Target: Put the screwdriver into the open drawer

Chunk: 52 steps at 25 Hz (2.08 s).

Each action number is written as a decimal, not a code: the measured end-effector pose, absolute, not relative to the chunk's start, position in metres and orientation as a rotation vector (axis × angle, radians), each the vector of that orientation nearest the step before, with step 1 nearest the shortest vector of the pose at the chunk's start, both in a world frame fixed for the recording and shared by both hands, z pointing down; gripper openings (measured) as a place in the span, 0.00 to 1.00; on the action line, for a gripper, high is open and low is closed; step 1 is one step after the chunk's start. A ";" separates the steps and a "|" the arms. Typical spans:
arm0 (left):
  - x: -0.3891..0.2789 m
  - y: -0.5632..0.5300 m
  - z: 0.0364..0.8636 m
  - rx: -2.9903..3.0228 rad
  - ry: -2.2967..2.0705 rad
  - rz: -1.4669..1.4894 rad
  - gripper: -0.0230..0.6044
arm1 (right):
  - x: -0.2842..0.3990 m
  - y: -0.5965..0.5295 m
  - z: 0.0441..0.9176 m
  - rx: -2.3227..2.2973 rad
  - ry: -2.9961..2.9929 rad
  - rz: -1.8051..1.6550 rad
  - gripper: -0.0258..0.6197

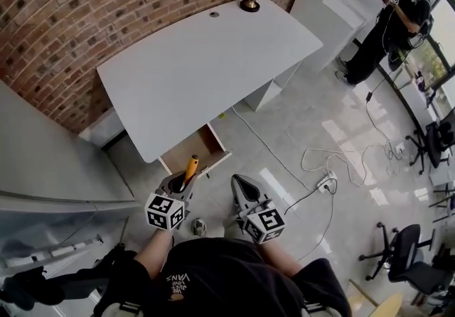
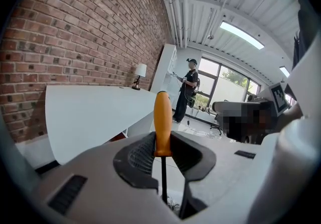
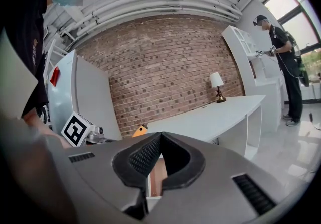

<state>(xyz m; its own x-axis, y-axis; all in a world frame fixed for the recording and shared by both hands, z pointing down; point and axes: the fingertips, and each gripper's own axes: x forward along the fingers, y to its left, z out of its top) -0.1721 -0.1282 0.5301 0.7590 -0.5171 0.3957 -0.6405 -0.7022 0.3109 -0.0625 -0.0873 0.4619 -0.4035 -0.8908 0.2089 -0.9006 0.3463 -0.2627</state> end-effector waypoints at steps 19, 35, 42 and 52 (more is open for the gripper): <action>-0.093 -0.219 0.669 2.407 -0.960 0.537 0.17 | 0.030 -0.145 0.548 1.558 -2.551 0.704 0.03; -0.093 -0.272 0.800 2.190 -0.999 0.691 0.17 | 0.047 -0.163 0.643 1.509 -2.539 0.859 0.03; -0.092 -0.293 0.836 2.147 -0.979 0.773 0.17 | 0.055 -0.161 0.674 1.495 -2.506 0.941 0.03; -0.084 -0.314 0.877 2.082 -0.967 0.920 0.17 | 0.078 -0.163 0.701 1.501 -2.458 1.004 0.03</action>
<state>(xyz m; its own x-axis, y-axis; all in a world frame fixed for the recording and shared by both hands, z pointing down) -0.0843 -0.3136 0.8767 0.4805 -0.3567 0.8012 -0.8180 -0.5118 0.2627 0.0784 -0.1626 0.7014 -0.5125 -0.7616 0.3967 -0.8216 0.3005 -0.4845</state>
